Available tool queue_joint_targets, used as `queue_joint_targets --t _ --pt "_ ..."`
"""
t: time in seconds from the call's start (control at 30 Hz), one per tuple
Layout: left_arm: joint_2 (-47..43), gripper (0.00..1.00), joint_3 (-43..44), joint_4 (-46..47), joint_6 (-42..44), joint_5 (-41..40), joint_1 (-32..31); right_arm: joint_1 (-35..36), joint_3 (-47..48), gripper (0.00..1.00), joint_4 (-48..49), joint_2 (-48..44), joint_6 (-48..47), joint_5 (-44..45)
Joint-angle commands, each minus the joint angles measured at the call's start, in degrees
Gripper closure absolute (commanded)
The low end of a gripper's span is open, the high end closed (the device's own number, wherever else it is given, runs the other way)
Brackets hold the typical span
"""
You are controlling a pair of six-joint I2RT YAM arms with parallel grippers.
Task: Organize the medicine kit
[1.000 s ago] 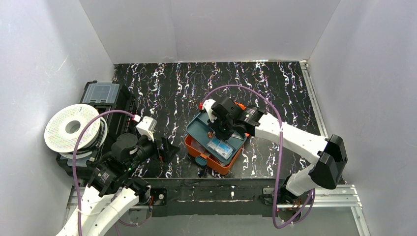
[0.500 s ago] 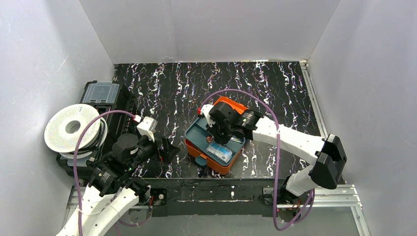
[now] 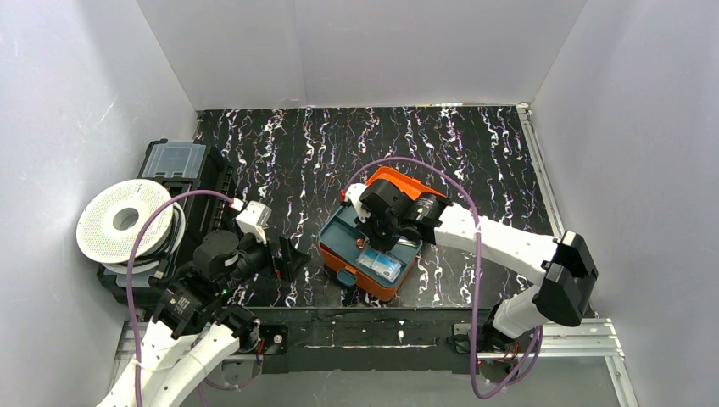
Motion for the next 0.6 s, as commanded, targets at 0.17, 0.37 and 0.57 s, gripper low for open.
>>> queue_joint_targets --t 0.17,0.37,0.57 --pt "0.29 0.02 -0.25 0.27 -0.09 0.61 -0.24 0.7 -2.81 0.99 1.18 -1.74 0.18 0.13" --pt "0.86 0.02 -0.32 0.28 -0.09 0.69 -0.25 0.85 -4.32 0.99 1.25 0.35 -0.7 0.46" --pt "1.69 0.02 -0.23 0.26 -0.02 1.05 -0.24 0.89 -5.0 0.99 1.49 2.17 -0.58 0.91"
